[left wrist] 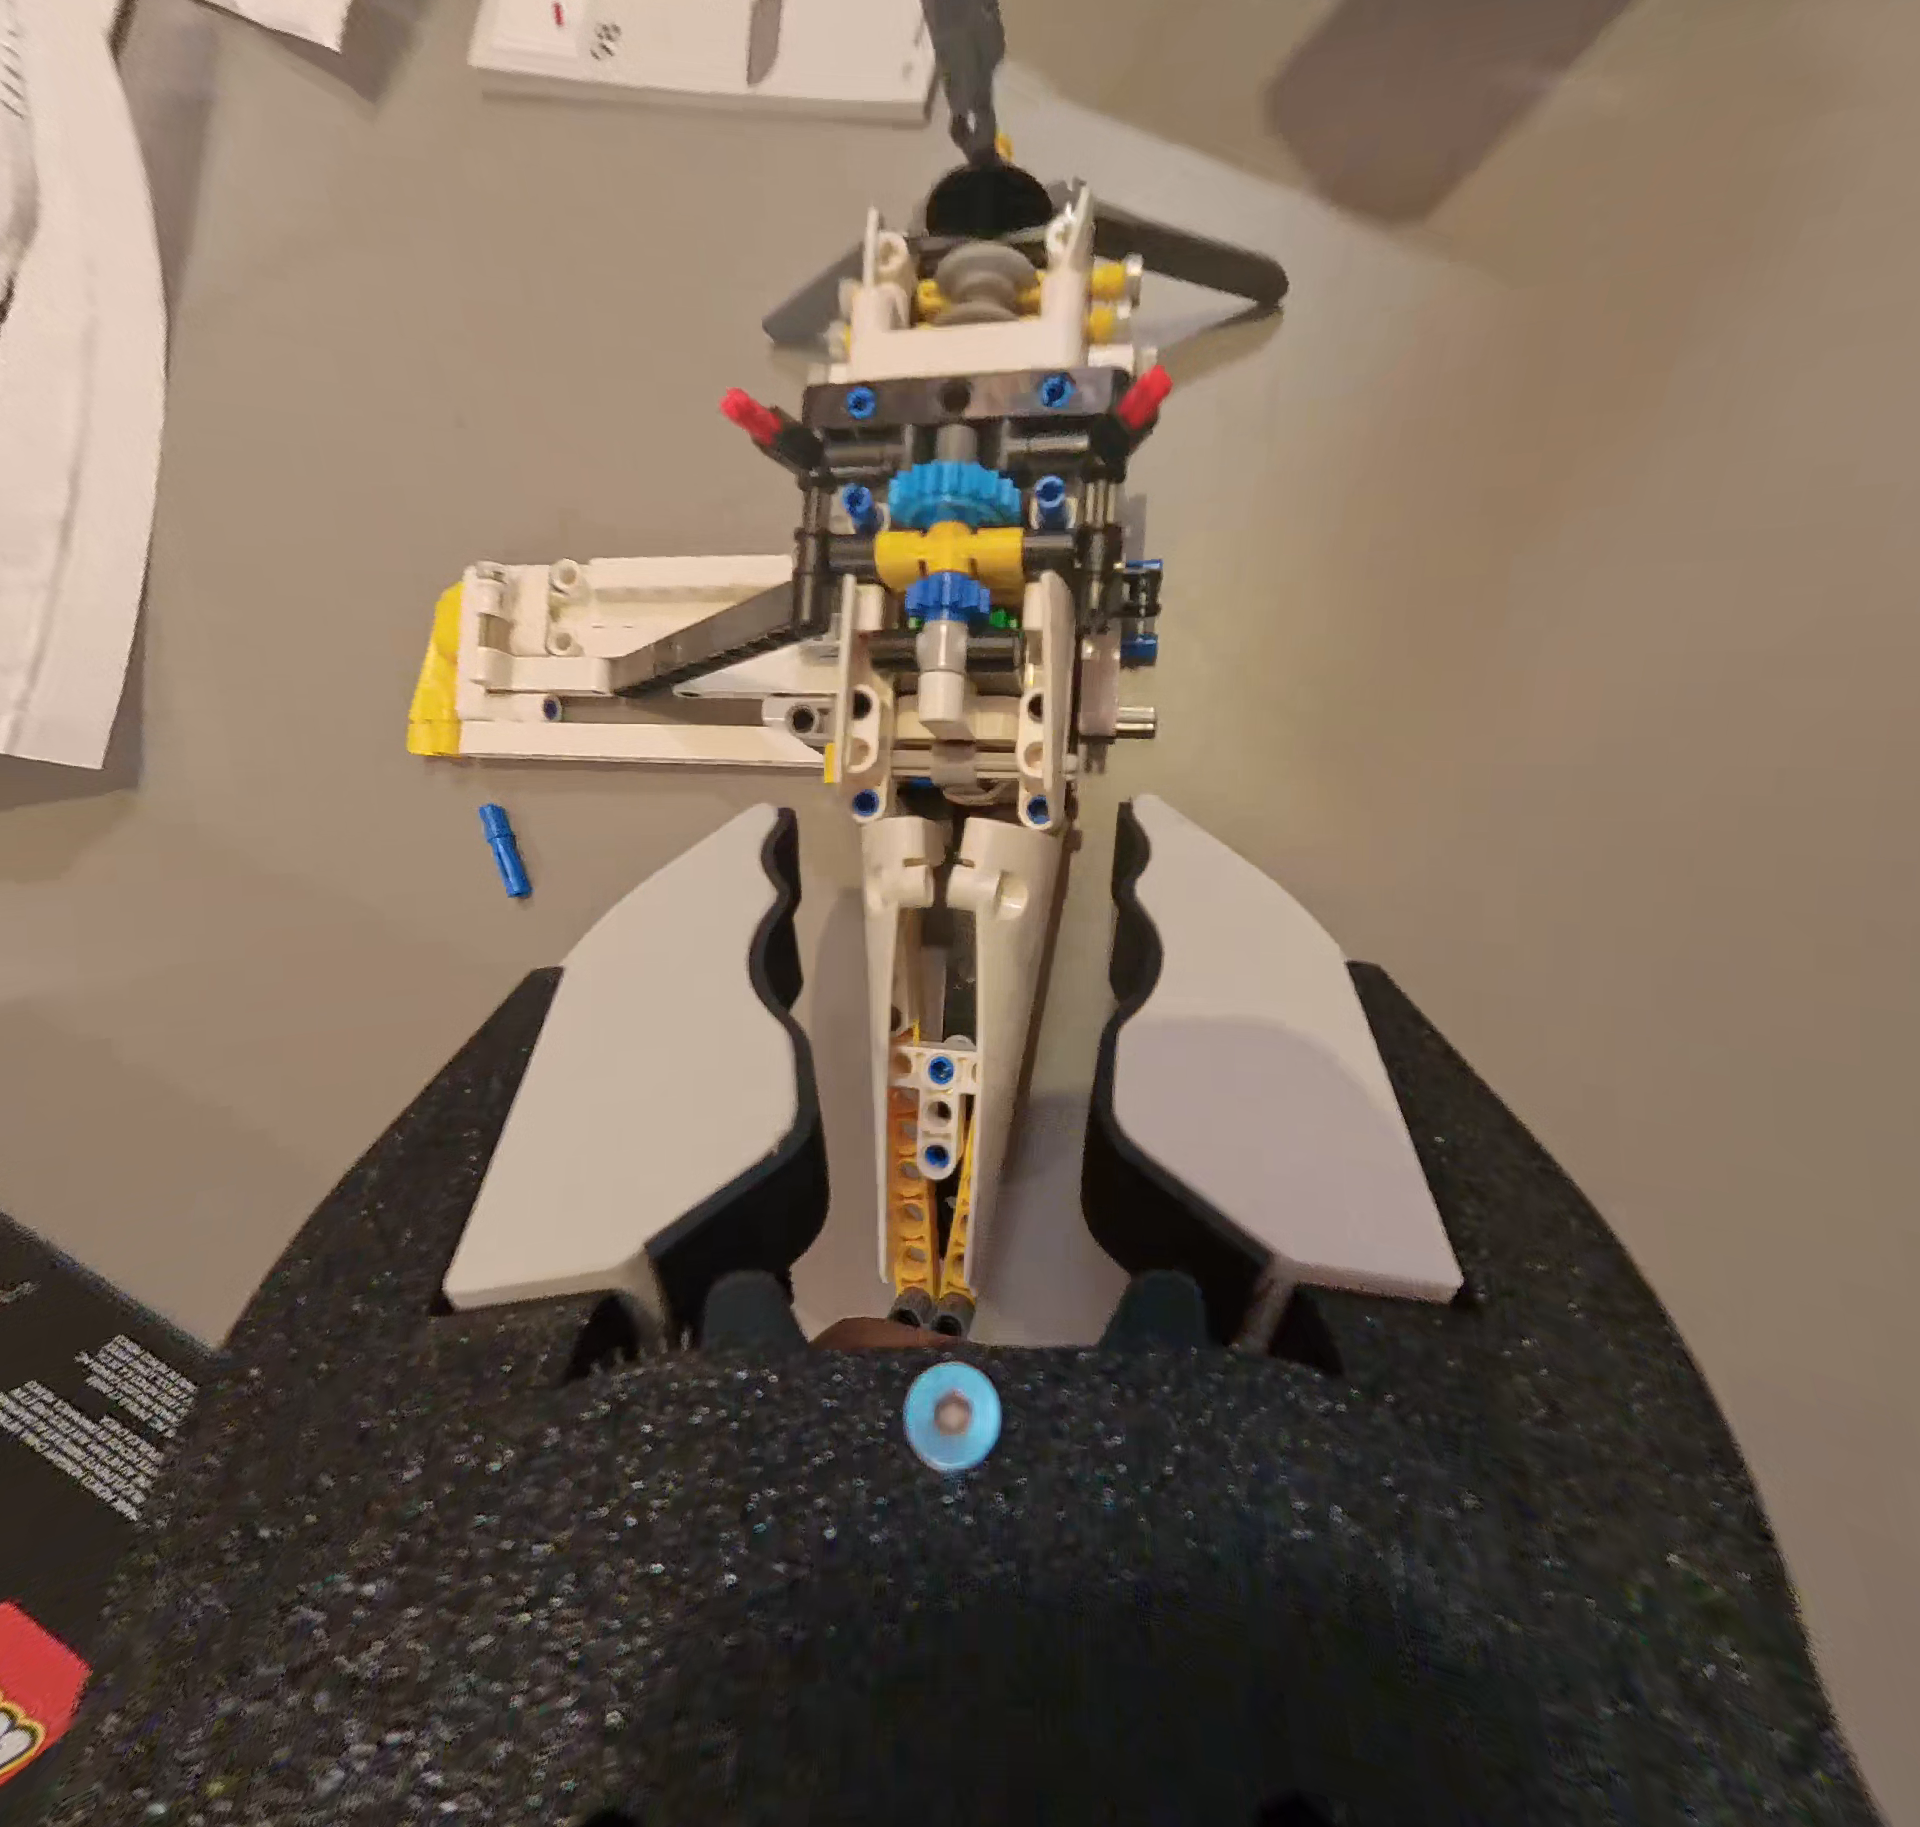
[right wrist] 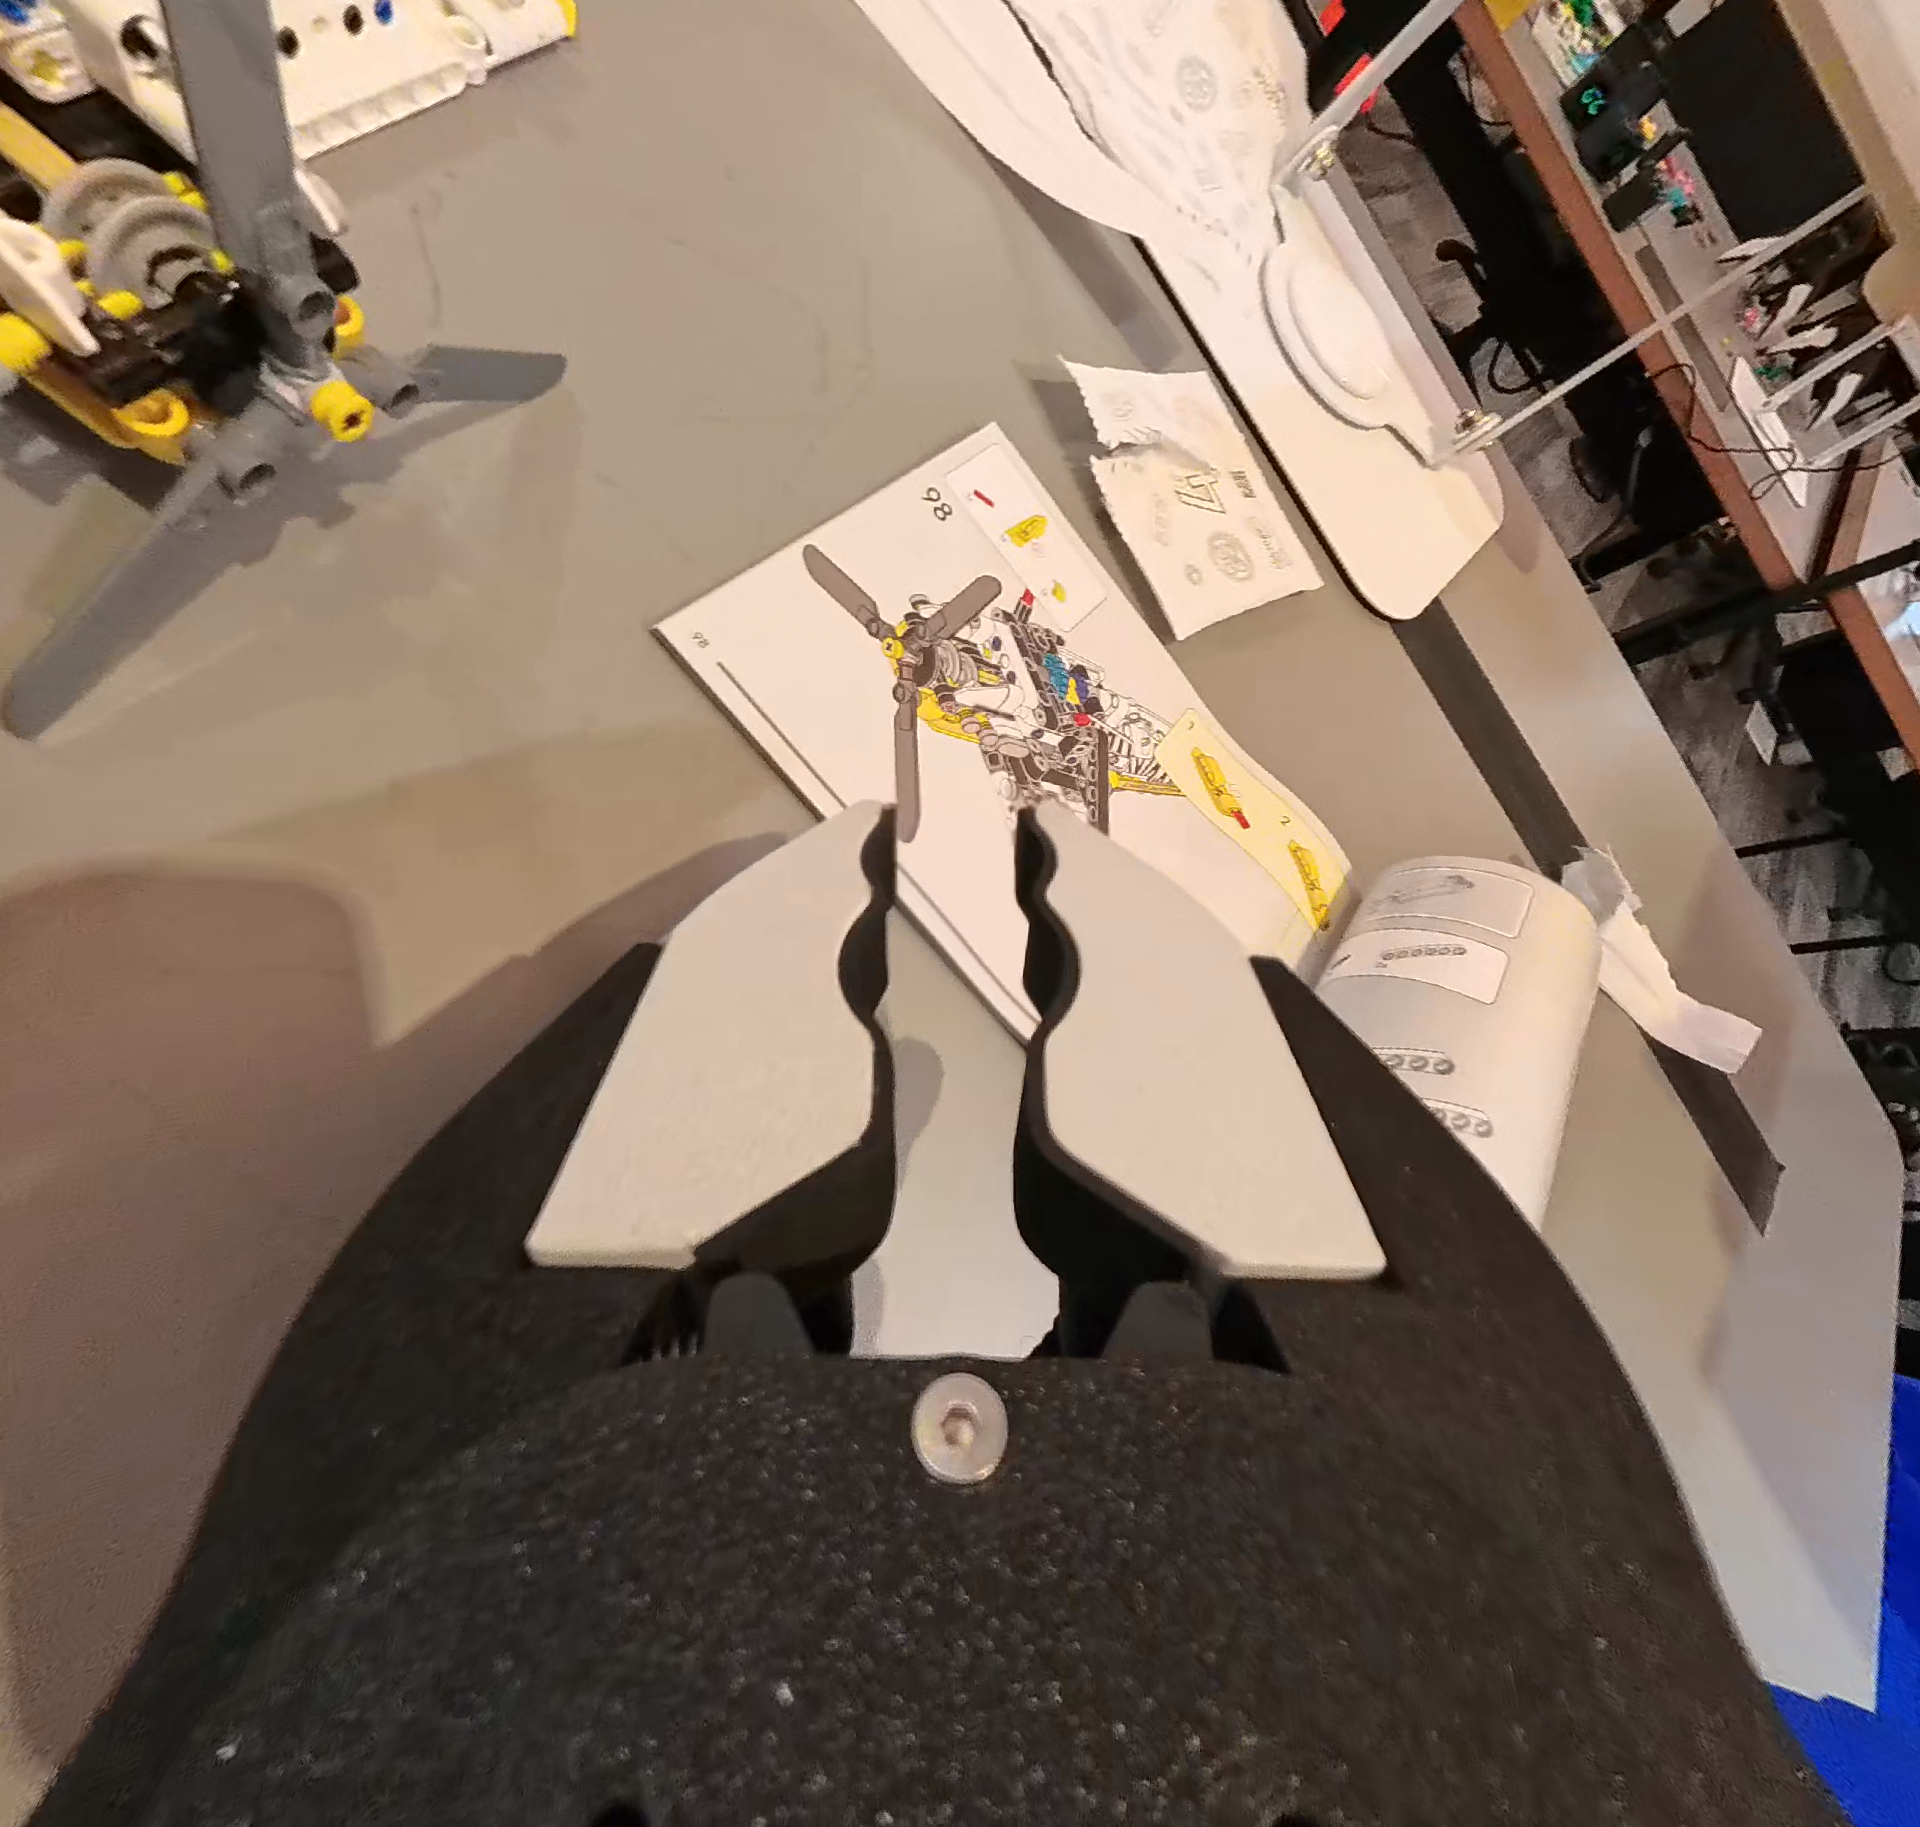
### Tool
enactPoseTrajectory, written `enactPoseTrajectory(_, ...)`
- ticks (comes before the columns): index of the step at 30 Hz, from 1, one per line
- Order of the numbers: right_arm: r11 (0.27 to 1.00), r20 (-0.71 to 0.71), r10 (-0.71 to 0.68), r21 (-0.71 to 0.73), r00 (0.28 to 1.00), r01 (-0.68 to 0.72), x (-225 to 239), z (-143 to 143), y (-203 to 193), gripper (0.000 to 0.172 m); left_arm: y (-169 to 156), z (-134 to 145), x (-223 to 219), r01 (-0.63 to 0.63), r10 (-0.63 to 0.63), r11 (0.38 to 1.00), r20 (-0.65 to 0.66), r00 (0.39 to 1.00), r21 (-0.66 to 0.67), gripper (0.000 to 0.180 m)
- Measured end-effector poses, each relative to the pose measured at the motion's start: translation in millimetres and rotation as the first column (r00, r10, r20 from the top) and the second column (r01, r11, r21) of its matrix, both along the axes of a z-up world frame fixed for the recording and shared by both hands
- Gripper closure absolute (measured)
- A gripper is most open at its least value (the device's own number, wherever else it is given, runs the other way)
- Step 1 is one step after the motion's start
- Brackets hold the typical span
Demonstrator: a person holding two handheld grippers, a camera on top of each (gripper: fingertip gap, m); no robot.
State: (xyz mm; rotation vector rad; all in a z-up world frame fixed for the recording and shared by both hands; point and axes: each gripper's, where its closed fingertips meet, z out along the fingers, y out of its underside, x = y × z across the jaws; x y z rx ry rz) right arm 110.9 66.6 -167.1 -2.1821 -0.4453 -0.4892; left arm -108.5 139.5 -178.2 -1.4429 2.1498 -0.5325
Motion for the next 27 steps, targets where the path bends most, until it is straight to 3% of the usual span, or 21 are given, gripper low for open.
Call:
enactPoseTrajectory(4,1.0,-0.008,0.026,-0.007,1.0,-0.026,-4,-4,0,0.15,4,-10,2,0.012,-0.009,0.997,-0.044,0.999,0.074,0.134)
enactPoseTrajectory(8,0.998,-0.027,0.057,0.003,0.998,-0.057,-9,-4,-1,0.15,4,-11,3,0.086,-0.085,0.991,-0.015,0.996,0.106,0.134)
enactPoseTrajectory(13,0.996,-0.043,0.091,0.006,0.995,-0.091,-16,-5,-3,0.15,-3,-11,-15,0.304,-0.301,0.943,-0.039,0.953,0.134,0.134)
enactPoseTrajectory(15,0.995,-0.046,0.1,0.004,0.994,-0.1,-17,-6,-4,0.15,-8,-9,-27,0.359,-0.354,0.93,-0.066,0.933,0.082,0.129)
enactPoseTrajectory(16,0.995,-0.048,0.103,0.003,0.993,-0.103,-18,-6,-4,0.15,-11,-4,-32,0.365,-0.363,0.93,-0.061,0.93,0.029,0.119)
enactPoseTrajectory(20,0.994,-0.061,0.112,0.001,0.992,-0.112,-20,-6,-5,0.15,-15,30,-37,0.365,-0.36,0.92,0.058,0.931,-0.14,0.113)
enactPoseTrajectory(23,0.993,-0.076,0.12,0.005,0.99,-0.119,-22,-6,-4,0.15,21,46,-5,0.196,-0.168,0.971,0.191,0.967,-0.136,0.12)
enactPoseTrajectory(25,0.993,-0.076,0.122,0.006,0.99,-0.122,-22,-6,-5,0.15,60,33,15,-0.022,0.041,0.992,0.153,0.987,-0.122,0.125)
enactPoseTrajectory(27,0.992,-0.074,0.122,0.007,0.99,-0.122,-22,-6,-5,0.15,96,8,23,-0.217,0.219,0.975,0.056,0.974,-0.054,0.13)
